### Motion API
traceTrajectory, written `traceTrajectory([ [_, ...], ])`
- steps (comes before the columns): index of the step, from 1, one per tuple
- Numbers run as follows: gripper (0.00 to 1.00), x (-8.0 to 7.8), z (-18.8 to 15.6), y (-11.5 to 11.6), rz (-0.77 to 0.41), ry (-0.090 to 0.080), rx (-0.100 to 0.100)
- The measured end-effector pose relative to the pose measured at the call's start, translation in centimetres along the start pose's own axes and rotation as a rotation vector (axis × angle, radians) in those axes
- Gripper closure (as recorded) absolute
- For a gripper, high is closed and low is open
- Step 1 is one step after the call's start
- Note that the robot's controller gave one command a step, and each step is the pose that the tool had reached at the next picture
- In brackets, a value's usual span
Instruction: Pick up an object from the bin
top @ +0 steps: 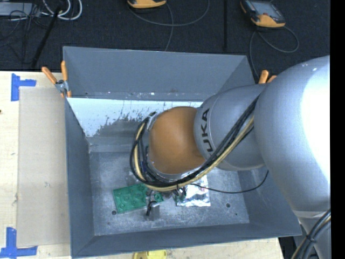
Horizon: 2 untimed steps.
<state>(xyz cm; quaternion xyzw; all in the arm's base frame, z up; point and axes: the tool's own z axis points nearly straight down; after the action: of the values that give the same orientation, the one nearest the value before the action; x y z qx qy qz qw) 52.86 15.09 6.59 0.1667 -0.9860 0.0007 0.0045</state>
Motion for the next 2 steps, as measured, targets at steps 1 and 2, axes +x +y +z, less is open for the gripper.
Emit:
traceTrajectory([
  [1, 0.00, 0.0, -3.5, -0.7, -0.001, -0.011, 0.000],
  [2, 0.00, -0.5, -3.4, -1.7, 0.113, -0.010, -0.001],
])
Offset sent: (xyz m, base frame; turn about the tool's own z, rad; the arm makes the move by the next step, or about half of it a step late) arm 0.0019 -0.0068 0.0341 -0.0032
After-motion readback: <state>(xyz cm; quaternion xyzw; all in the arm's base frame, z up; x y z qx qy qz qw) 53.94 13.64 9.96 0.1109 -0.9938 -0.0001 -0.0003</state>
